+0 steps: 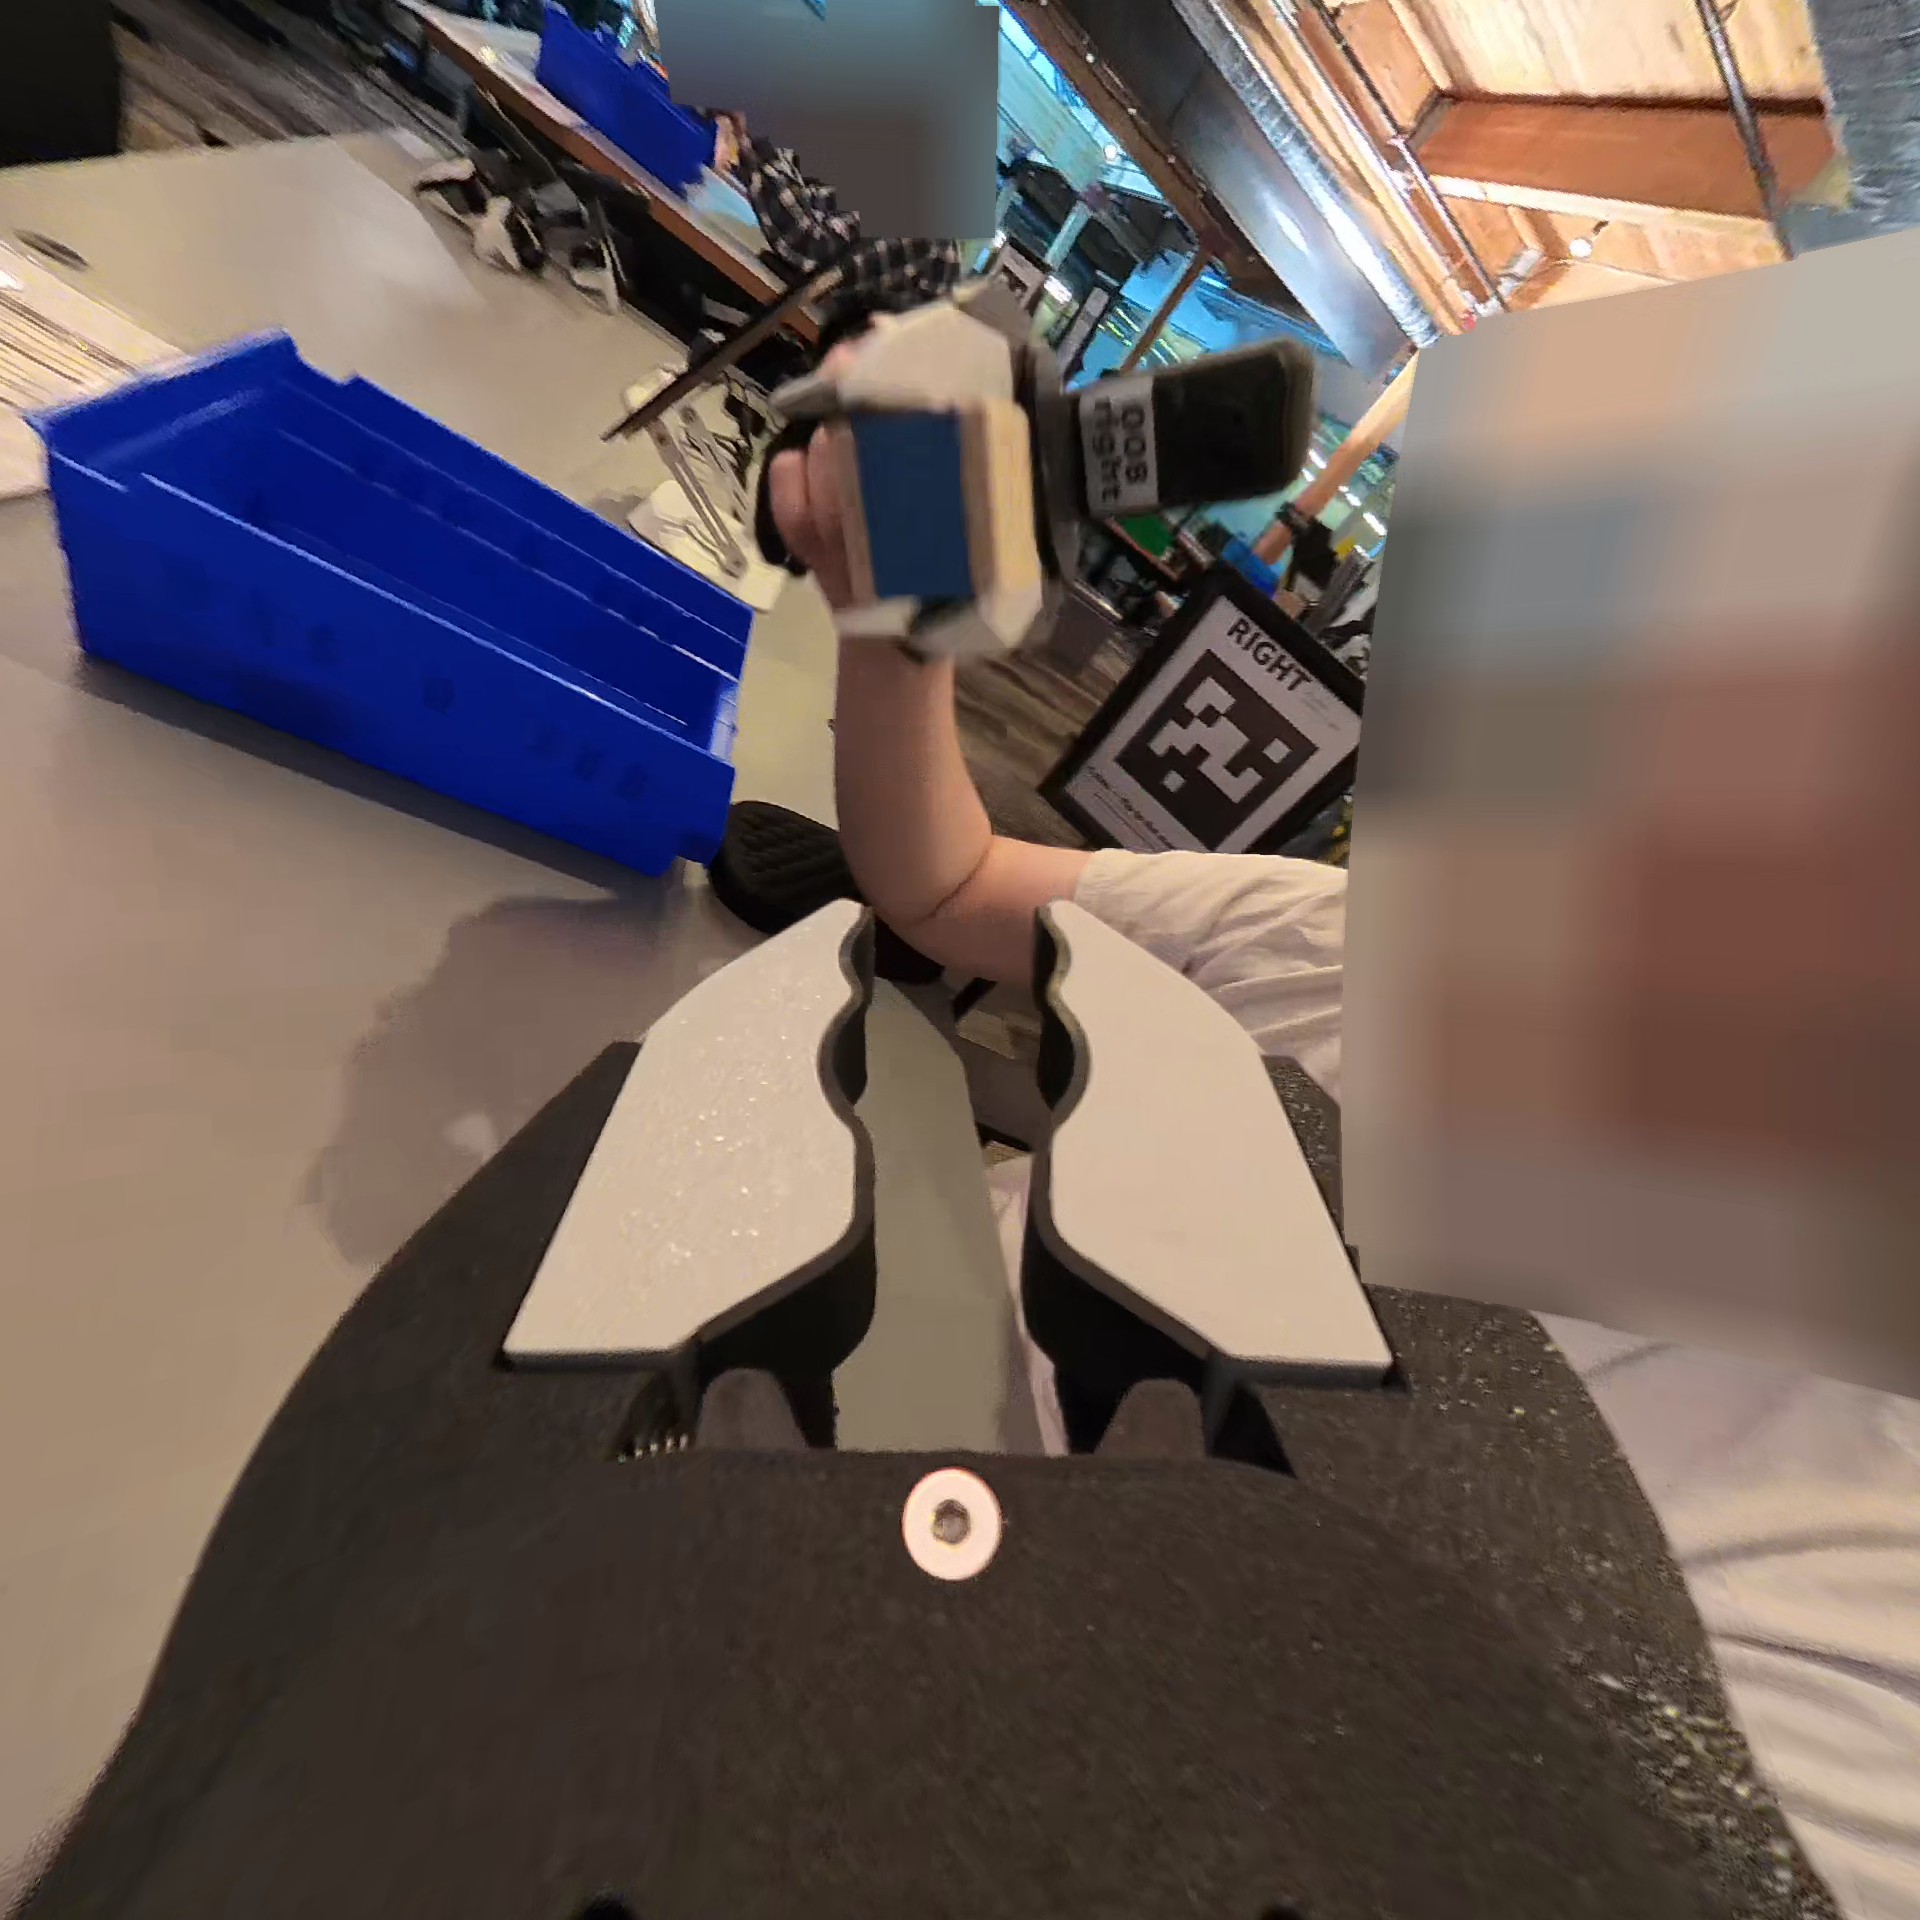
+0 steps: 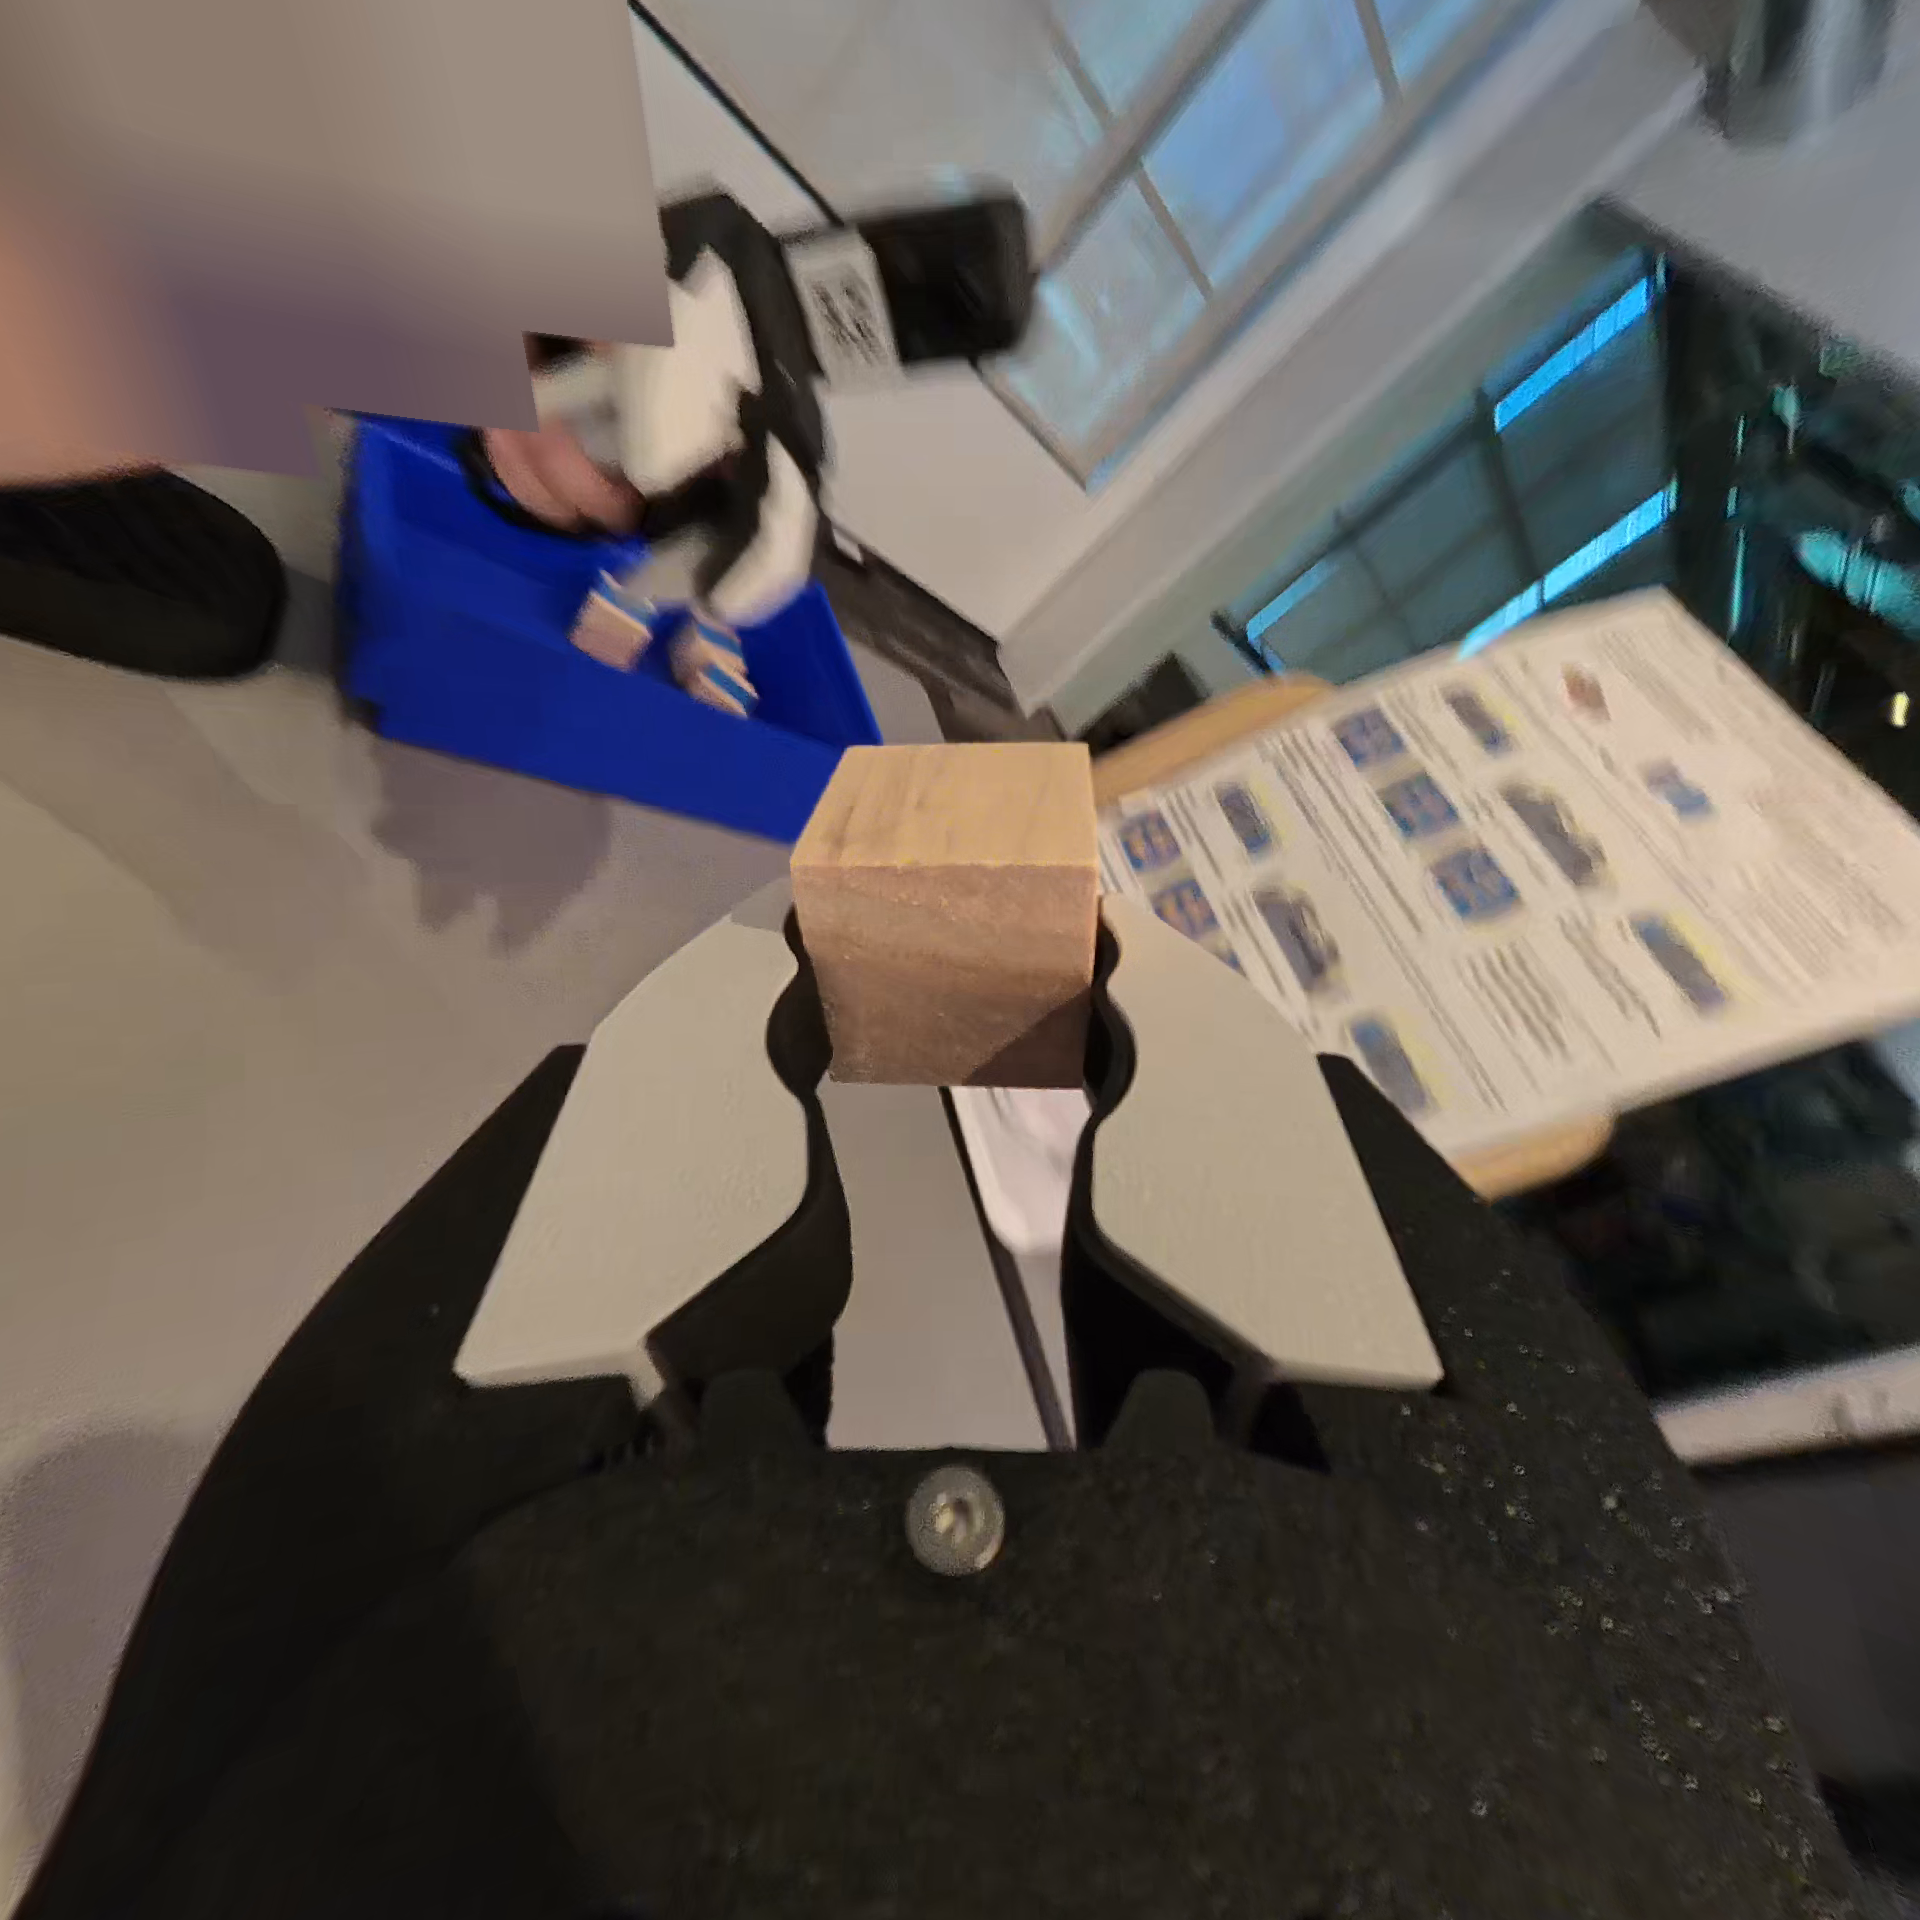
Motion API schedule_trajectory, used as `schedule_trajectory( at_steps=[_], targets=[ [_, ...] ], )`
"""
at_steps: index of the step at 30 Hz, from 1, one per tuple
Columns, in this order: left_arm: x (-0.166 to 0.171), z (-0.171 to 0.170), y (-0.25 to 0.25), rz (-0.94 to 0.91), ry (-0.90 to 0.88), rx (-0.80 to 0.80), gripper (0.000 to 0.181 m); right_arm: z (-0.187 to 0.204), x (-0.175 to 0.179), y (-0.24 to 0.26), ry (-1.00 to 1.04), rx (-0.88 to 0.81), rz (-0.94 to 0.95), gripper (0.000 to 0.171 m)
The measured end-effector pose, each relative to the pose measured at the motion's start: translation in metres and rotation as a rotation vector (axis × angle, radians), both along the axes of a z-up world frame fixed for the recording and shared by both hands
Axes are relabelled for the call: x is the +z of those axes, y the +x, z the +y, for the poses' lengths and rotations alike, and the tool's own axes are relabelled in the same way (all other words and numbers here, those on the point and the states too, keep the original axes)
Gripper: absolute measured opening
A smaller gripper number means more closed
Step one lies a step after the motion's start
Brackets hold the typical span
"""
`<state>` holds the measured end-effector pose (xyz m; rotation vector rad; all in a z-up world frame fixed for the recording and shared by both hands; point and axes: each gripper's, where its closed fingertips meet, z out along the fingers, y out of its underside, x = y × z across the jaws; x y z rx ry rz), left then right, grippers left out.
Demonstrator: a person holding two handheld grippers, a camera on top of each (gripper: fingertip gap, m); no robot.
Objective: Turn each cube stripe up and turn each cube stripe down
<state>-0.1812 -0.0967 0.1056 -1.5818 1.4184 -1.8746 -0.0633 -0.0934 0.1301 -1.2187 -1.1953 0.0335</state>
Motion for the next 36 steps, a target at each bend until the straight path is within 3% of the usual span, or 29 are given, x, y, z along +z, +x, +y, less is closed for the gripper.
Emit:
schedule_trajectory(
  at_steps=[3,7,9,16,24,31,36],
  targets=[
    [0.007,0.004,-0.003,-0.032,0.076,0.059,0.018,0.015,-0.015,0.098,-0.226,-0.219,0.027,0.047],
    [0.009,0.009,-0.004,-0.051,0.193,0.127,0.000,0.025,-0.094,0.236,-0.571,-0.667,-0.084,0.047],
    [0.006,0.013,-0.004,-0.037,0.251,0.167,0.000,0.020,-0.137,0.270,-0.739,-0.774,-0.171,0.047],
    [0.002,0.010,-0.002,0.009,0.320,0.187,0.000,0.039,-0.229,0.284,-1.036,-0.714,-0.316,0.048],
    [-0.002,0.007,-0.001,0.044,0.340,0.189,0.000,0.042,-0.271,0.301,-1.305,-0.883,-0.224,0.048],
    [-0.003,0.005,0.000,0.052,0.345,0.179,0.000,0.048,-0.275,0.299,-1.254,-0.786,-0.370,0.048],
    [-0.006,0.007,0.001,0.065,0.341,0.175,0.000,0.047,-0.280,0.299,-1.133,-0.626,-0.549,0.048]
  ],
)
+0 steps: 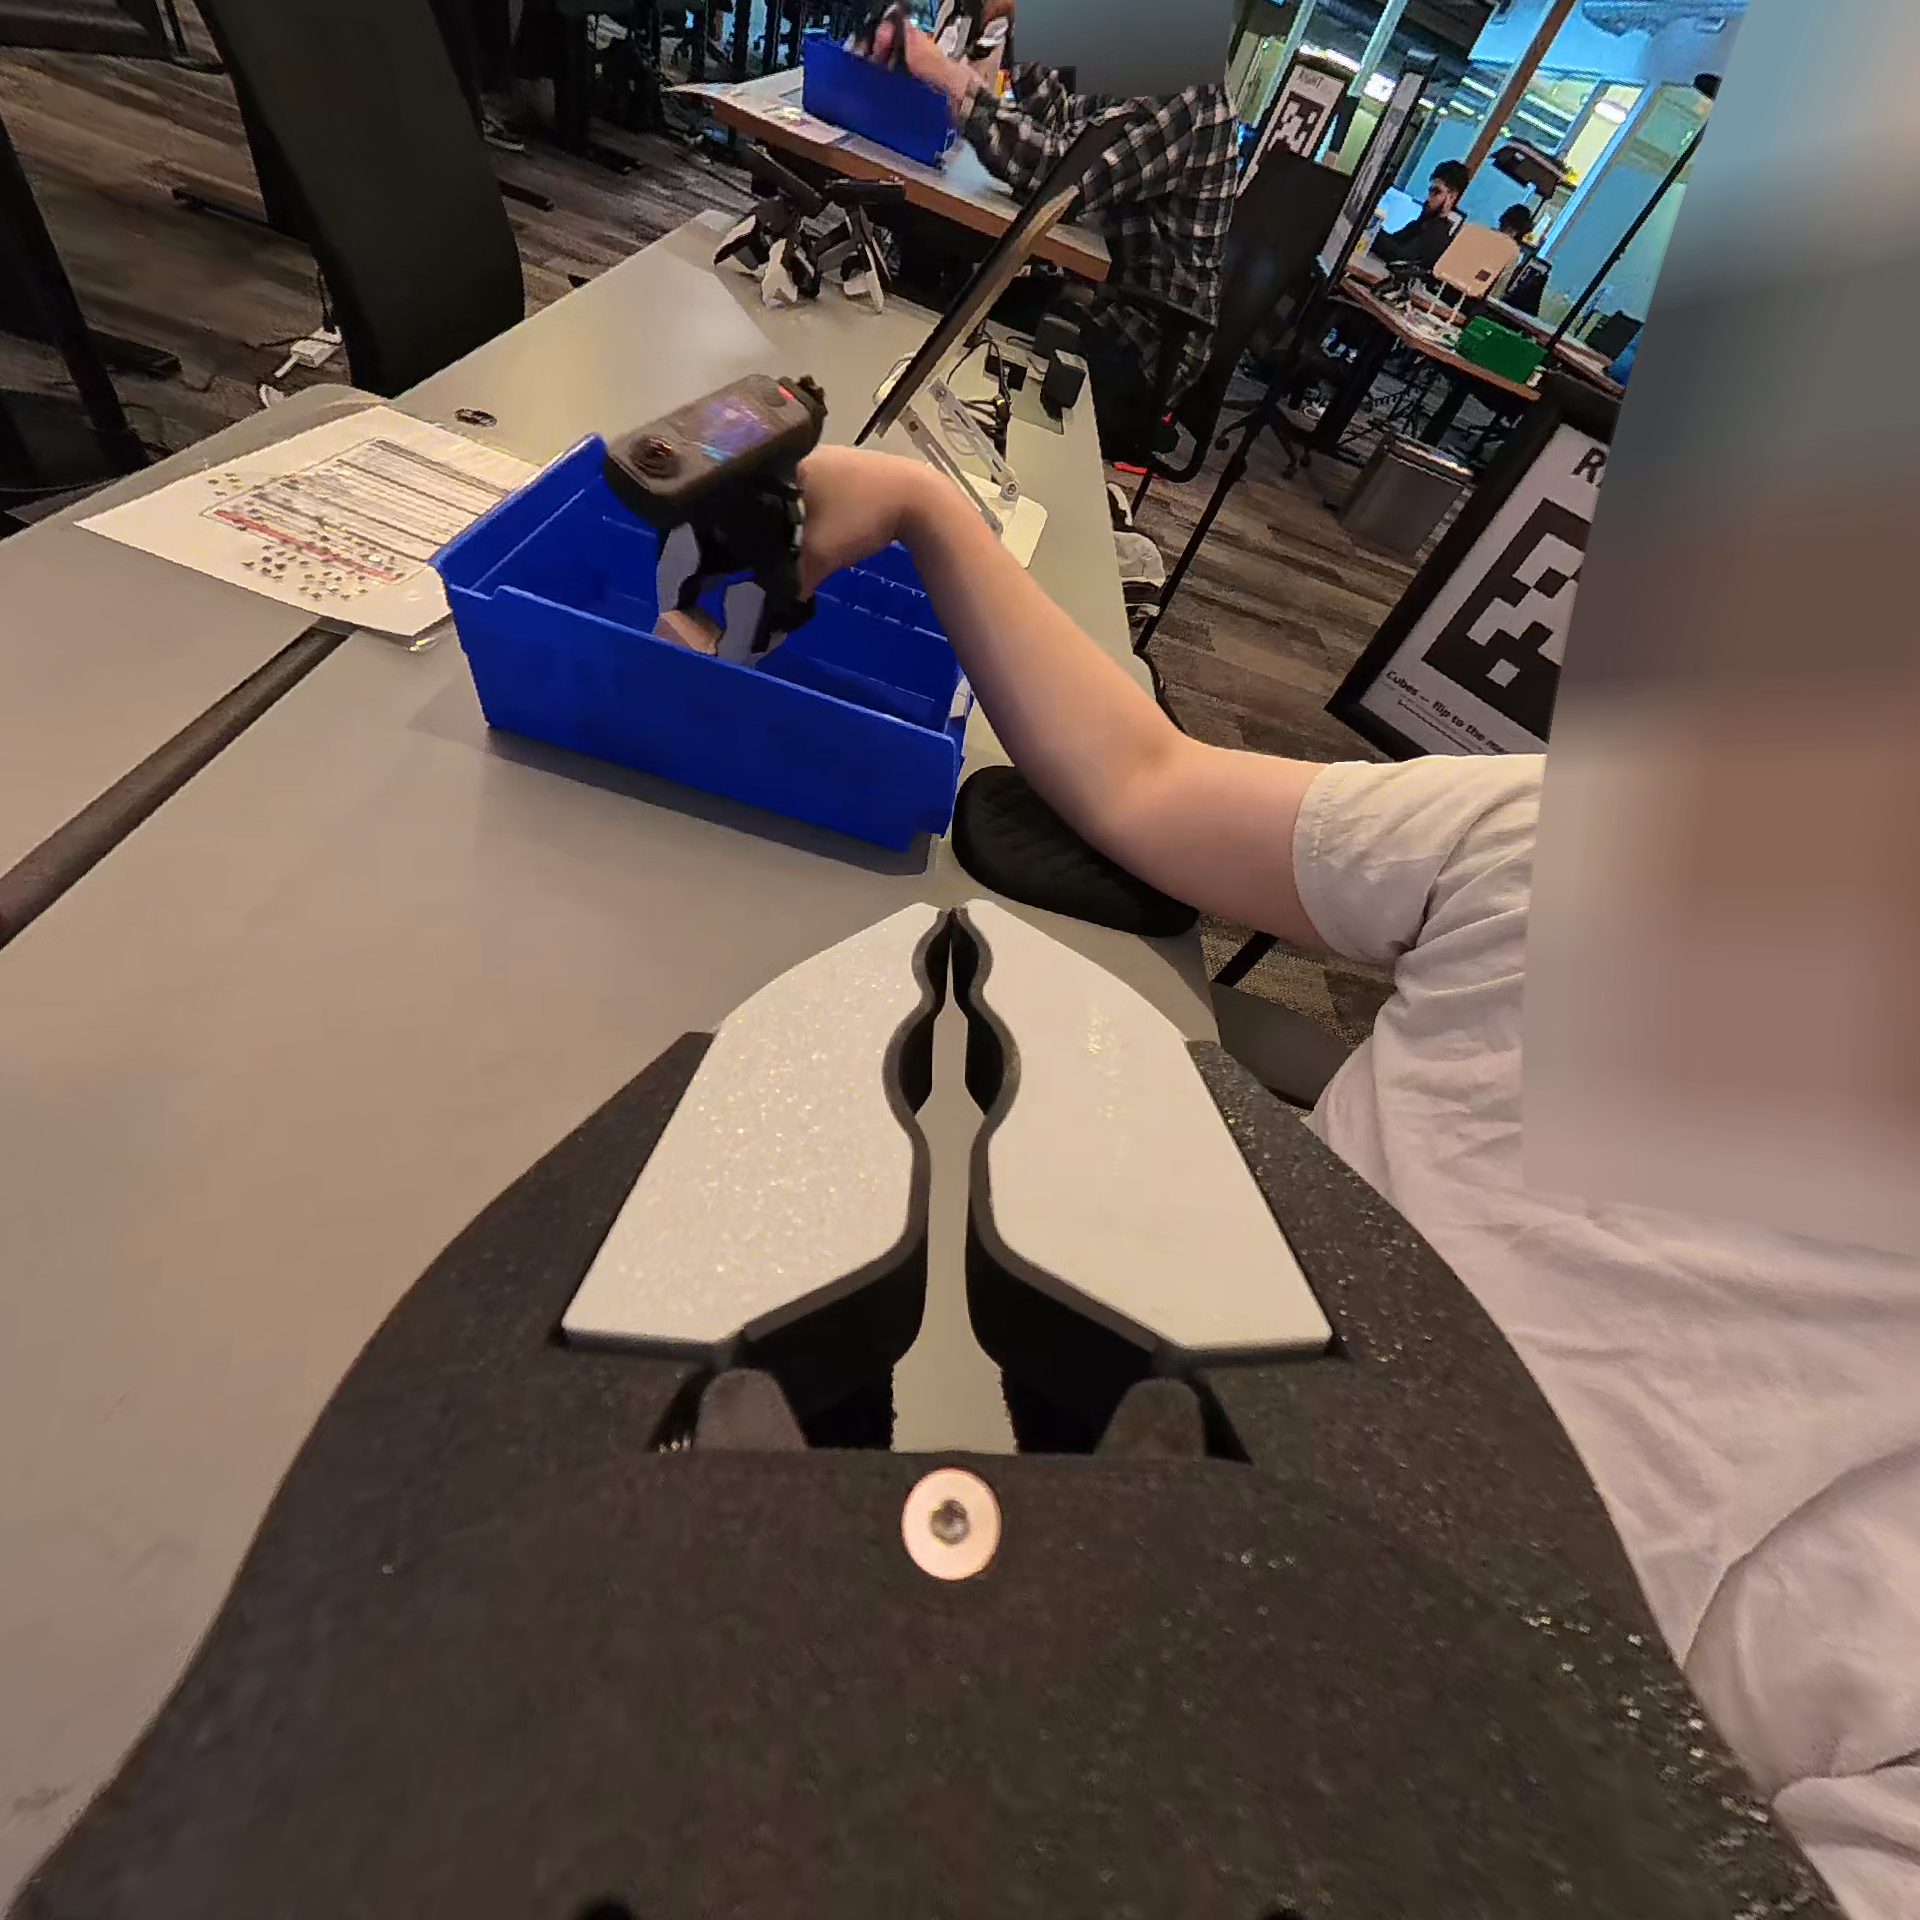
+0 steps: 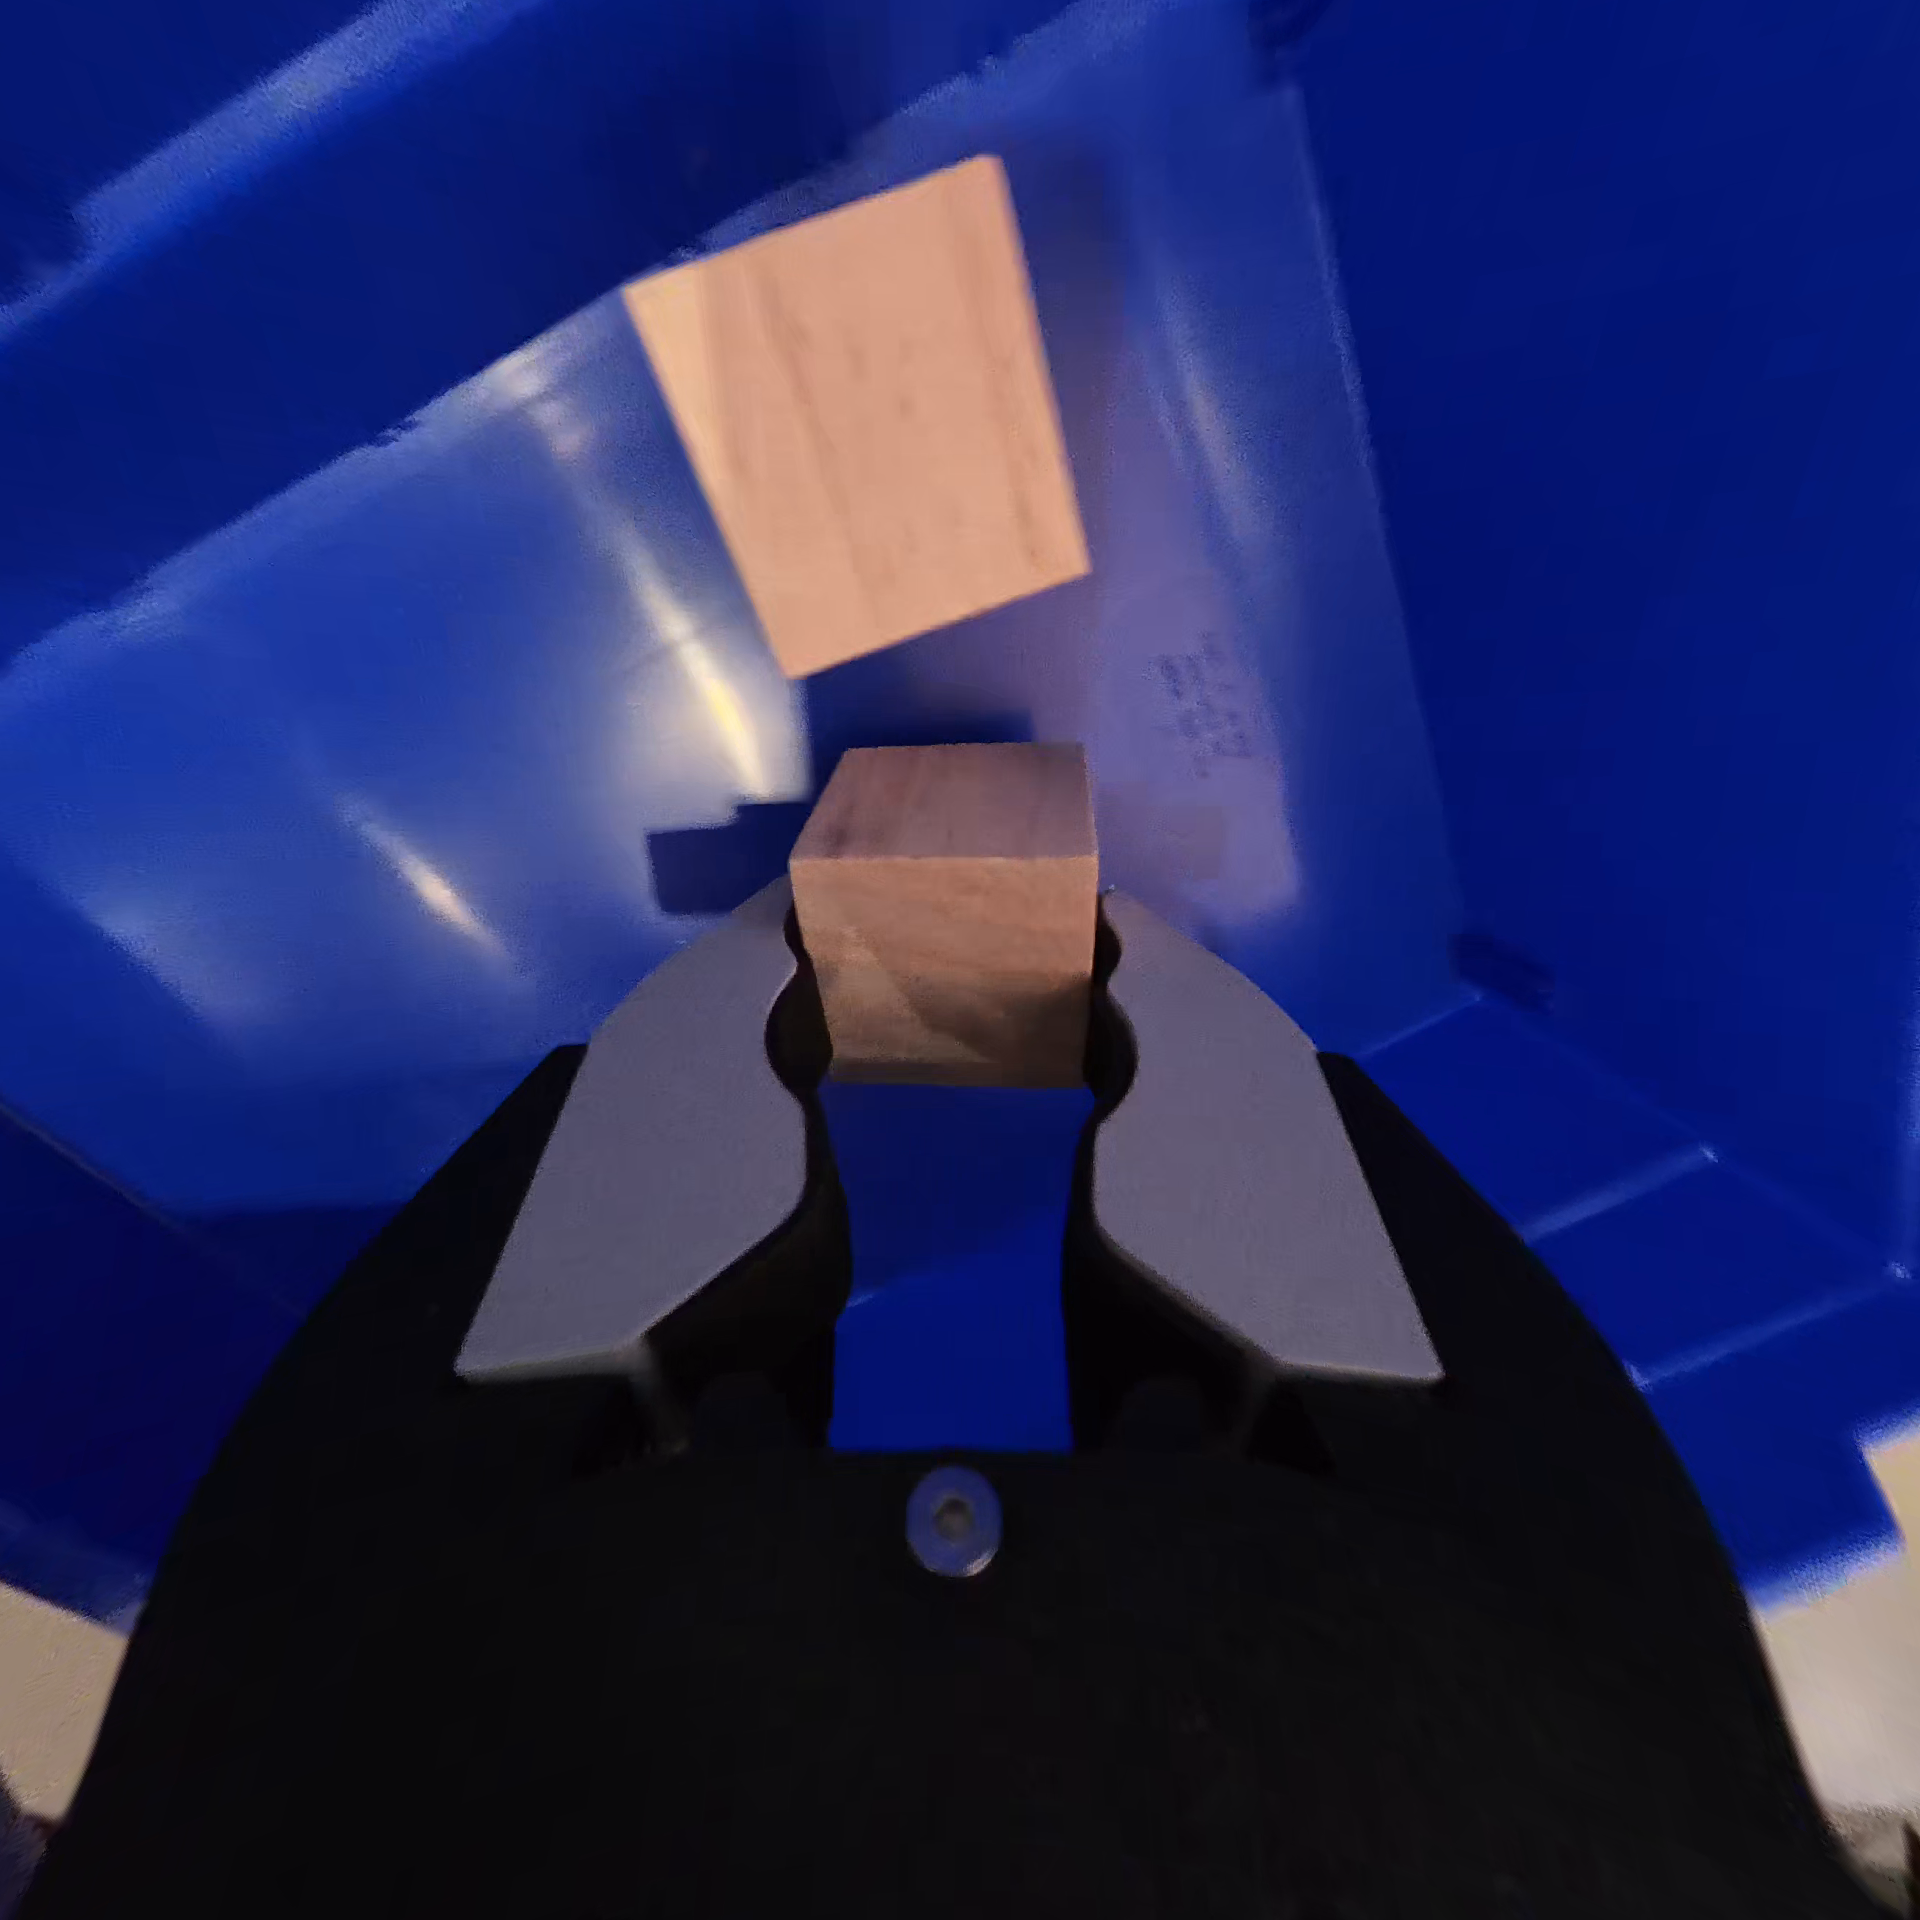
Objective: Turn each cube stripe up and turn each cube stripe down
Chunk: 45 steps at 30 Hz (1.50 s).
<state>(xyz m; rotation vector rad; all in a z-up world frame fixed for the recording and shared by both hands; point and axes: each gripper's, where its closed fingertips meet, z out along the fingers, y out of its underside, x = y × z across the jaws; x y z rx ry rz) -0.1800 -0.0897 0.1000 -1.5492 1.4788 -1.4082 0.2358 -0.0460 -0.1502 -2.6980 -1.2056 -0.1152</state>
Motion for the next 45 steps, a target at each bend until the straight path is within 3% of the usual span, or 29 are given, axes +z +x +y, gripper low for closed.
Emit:
schedule_trajectory(
  at_steps=[14,23,29,32,36,40,42,45],
  targets=[
    [-0.012,0.005,0.006,0.041,-0.031,-0.010,0.000,0.003,-0.006,-0.011,-0.217,0.182,0.078,0.048],
    [-0.006,0.005,0.002,0.024,-0.063,-0.015,0.003,0.014,-0.001,-0.007,-0.124,0.188,0.036,0.053],
    [0.016,0.003,-0.019,-0.028,-0.048,-0.010,0.012,0.018,0.040,-0.006,0.054,0.144,0.011,0.060],
    [0.028,0.023,-0.047,-0.030,0.073,0.143,0.018,0.018,0.084,-0.023,0.261,0.120,0.098,0.056],
    [0.026,0.078,-0.115,0.088,0.246,0.551,0.024,0.015,0.174,-0.078,0.711,0.171,0.379,0.053],
    [-0.020,0.114,-0.185,0.327,0.139,0.824,0.024,-0.013,0.274,-0.140,1.057,0.265,0.837,0.051],
    [-0.051,0.130,-0.212,0.472,0.020,0.911,0.024,-0.025,0.297,-0.156,1.135,0.309,0.912,0.046],
    [-0.090,0.161,-0.247,0.648,-0.058,1.064,0.020,-0.022,0.283,-0.161,1.093,0.288,0.765,0.050]
  ],
)
